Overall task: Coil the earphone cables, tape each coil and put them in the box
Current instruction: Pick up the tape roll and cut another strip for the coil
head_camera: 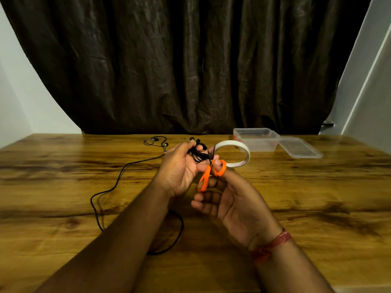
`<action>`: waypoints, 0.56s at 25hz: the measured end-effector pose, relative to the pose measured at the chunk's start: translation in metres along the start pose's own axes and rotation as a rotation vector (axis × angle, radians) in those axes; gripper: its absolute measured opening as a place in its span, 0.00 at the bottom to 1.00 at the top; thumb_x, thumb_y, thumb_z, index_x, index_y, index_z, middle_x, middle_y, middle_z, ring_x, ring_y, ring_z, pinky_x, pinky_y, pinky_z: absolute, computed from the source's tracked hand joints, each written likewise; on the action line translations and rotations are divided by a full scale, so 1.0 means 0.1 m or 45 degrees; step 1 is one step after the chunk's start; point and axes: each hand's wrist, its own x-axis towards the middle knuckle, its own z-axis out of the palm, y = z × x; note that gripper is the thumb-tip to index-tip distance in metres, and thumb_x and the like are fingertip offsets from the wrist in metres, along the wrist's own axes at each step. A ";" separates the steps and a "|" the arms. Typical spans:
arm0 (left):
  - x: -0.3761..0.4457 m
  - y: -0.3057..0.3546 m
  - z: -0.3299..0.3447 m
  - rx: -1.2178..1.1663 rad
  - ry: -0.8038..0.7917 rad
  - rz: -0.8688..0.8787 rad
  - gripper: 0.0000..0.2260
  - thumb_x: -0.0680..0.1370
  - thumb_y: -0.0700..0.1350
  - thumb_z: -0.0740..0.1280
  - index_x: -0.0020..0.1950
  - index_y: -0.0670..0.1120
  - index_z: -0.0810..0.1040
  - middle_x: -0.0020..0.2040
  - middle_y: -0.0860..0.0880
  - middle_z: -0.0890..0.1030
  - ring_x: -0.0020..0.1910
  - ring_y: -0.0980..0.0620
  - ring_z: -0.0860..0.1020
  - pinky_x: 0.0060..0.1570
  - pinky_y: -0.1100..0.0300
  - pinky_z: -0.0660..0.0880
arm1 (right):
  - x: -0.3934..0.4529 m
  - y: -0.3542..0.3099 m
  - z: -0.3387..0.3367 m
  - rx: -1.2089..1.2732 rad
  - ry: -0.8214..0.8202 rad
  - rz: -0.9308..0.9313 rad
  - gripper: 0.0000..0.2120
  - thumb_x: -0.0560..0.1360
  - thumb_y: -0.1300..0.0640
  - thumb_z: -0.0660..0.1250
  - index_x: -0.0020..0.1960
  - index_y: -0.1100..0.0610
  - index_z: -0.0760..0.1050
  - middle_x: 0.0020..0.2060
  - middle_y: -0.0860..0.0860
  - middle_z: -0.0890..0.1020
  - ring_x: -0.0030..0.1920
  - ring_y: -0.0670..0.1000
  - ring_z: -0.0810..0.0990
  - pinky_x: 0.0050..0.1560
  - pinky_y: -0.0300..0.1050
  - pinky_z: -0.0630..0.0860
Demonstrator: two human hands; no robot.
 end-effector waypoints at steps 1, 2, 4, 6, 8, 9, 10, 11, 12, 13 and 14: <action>0.00 0.00 -0.01 0.026 -0.010 -0.002 0.05 0.84 0.42 0.55 0.58 0.44 0.63 0.60 0.38 0.67 0.63 0.33 0.71 0.26 0.54 0.78 | 0.00 0.00 0.01 -0.008 0.001 0.003 0.25 0.69 0.44 0.70 0.58 0.62 0.80 0.38 0.56 0.79 0.36 0.54 0.81 0.38 0.48 0.81; 0.00 0.00 -0.02 0.049 -0.021 -0.006 0.05 0.83 0.43 0.55 0.58 0.44 0.63 0.59 0.38 0.67 0.60 0.34 0.72 0.24 0.54 0.76 | 0.02 -0.01 0.02 -0.014 0.013 0.016 0.26 0.70 0.44 0.69 0.58 0.63 0.79 0.37 0.55 0.79 0.36 0.54 0.81 0.38 0.48 0.81; 0.00 0.00 -0.04 0.080 -0.045 -0.021 0.04 0.83 0.44 0.55 0.54 0.44 0.66 0.59 0.37 0.68 0.53 0.36 0.75 0.23 0.54 0.75 | 0.05 -0.01 0.03 -0.017 0.054 0.040 0.29 0.68 0.44 0.70 0.59 0.64 0.78 0.36 0.55 0.79 0.36 0.54 0.80 0.39 0.48 0.82; 0.01 0.00 -0.06 0.089 -0.071 -0.020 0.04 0.83 0.44 0.54 0.55 0.45 0.66 0.59 0.36 0.68 0.51 0.36 0.77 0.24 0.52 0.77 | 0.09 -0.02 0.02 -0.023 0.086 0.037 0.31 0.67 0.44 0.71 0.60 0.66 0.77 0.35 0.54 0.78 0.35 0.53 0.80 0.39 0.48 0.82; 0.03 0.01 -0.07 0.087 -0.086 -0.016 0.05 0.83 0.44 0.54 0.58 0.46 0.63 0.60 0.36 0.69 0.51 0.35 0.78 0.26 0.49 0.78 | 0.13 -0.01 0.00 -0.031 0.099 0.018 0.28 0.70 0.46 0.70 0.61 0.66 0.76 0.34 0.53 0.79 0.34 0.53 0.81 0.38 0.48 0.82; 0.04 0.00 -0.08 0.081 -0.086 -0.006 0.05 0.83 0.44 0.55 0.58 0.46 0.63 0.58 0.36 0.70 0.50 0.35 0.79 0.29 0.47 0.80 | 0.15 -0.01 -0.01 -0.032 0.102 0.010 0.26 0.72 0.47 0.69 0.61 0.66 0.75 0.34 0.53 0.79 0.34 0.52 0.81 0.37 0.48 0.82; 0.05 0.00 -0.09 0.071 -0.083 0.017 0.04 0.83 0.43 0.55 0.57 0.45 0.64 0.54 0.36 0.72 0.50 0.34 0.79 0.33 0.44 0.82 | 0.17 -0.01 -0.02 -0.033 0.104 0.005 0.24 0.74 0.48 0.68 0.61 0.65 0.75 0.34 0.53 0.79 0.33 0.52 0.81 0.37 0.48 0.81; 0.05 0.00 -0.09 0.064 -0.081 0.044 0.03 0.83 0.42 0.55 0.56 0.45 0.64 0.48 0.38 0.73 0.49 0.33 0.80 0.39 0.42 0.82 | 0.18 0.00 -0.03 -0.034 0.106 -0.001 0.23 0.74 0.49 0.68 0.61 0.65 0.75 0.35 0.54 0.79 0.33 0.52 0.81 0.36 0.47 0.81; 0.06 -0.01 -0.09 0.061 -0.083 0.064 0.02 0.83 0.42 0.55 0.54 0.44 0.65 0.44 0.42 0.74 0.49 0.33 0.80 0.43 0.42 0.81 | 0.19 0.00 -0.04 -0.037 0.103 -0.006 0.22 0.75 0.50 0.68 0.61 0.65 0.75 0.36 0.54 0.79 0.33 0.52 0.81 0.36 0.47 0.81; 0.06 -0.01 -0.09 0.065 -0.085 0.075 0.02 0.83 0.42 0.55 0.53 0.44 0.66 0.42 0.44 0.74 0.48 0.33 0.80 0.44 0.42 0.80 | 0.19 0.00 -0.05 -0.042 0.099 -0.012 0.21 0.75 0.50 0.68 0.61 0.65 0.76 0.36 0.55 0.79 0.33 0.52 0.81 0.36 0.47 0.81; 0.06 -0.01 -0.09 0.074 -0.087 0.077 0.03 0.83 0.42 0.55 0.52 0.44 0.66 0.42 0.44 0.74 0.47 0.33 0.81 0.43 0.43 0.80 | 0.20 -0.01 -0.05 -0.050 0.095 -0.016 0.21 0.76 0.50 0.68 0.61 0.64 0.76 0.36 0.55 0.79 0.33 0.52 0.81 0.36 0.47 0.81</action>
